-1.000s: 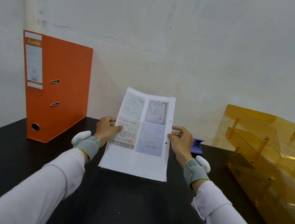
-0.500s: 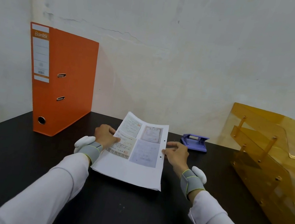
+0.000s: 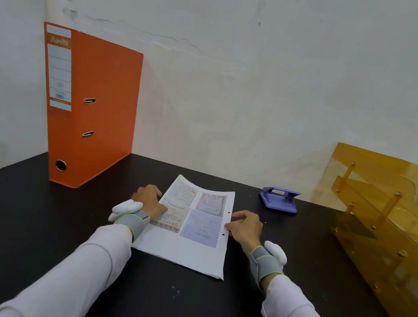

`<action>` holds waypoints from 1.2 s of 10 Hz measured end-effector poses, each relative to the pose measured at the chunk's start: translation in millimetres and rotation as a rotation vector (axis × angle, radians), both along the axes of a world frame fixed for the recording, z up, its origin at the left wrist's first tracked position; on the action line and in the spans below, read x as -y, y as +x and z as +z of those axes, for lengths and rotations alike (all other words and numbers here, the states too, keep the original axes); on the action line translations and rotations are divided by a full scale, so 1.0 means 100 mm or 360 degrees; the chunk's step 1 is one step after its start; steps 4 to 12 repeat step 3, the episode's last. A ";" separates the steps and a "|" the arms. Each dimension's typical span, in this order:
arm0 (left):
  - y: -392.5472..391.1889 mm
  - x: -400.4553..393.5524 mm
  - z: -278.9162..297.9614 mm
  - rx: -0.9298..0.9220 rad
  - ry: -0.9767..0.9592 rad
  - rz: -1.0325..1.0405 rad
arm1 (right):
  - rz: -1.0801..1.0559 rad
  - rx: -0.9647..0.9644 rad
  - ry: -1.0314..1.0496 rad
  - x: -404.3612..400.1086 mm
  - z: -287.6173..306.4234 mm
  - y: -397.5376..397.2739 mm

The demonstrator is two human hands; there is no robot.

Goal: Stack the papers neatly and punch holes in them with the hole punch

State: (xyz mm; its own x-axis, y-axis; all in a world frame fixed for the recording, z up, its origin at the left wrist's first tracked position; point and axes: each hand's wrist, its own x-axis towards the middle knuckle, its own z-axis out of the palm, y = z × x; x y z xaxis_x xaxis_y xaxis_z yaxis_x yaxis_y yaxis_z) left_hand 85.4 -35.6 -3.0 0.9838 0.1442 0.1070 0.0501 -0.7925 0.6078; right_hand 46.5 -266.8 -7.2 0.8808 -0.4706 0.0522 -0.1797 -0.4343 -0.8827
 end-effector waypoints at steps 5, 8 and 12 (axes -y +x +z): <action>0.03 -0.02 0.16 -0.0012 0.0256 0.0017 | 0.0015 -0.0095 -0.0125 0.08 0.12 0.07; 0.03 -0.02 0.16 -0.0012 0.0256 0.0017 | 0.0015 -0.0095 -0.0125 0.08 0.12 0.07; 0.03 -0.02 0.16 -0.0012 0.0256 0.0017 | 0.0015 -0.0095 -0.0125 0.08 0.12 0.07</action>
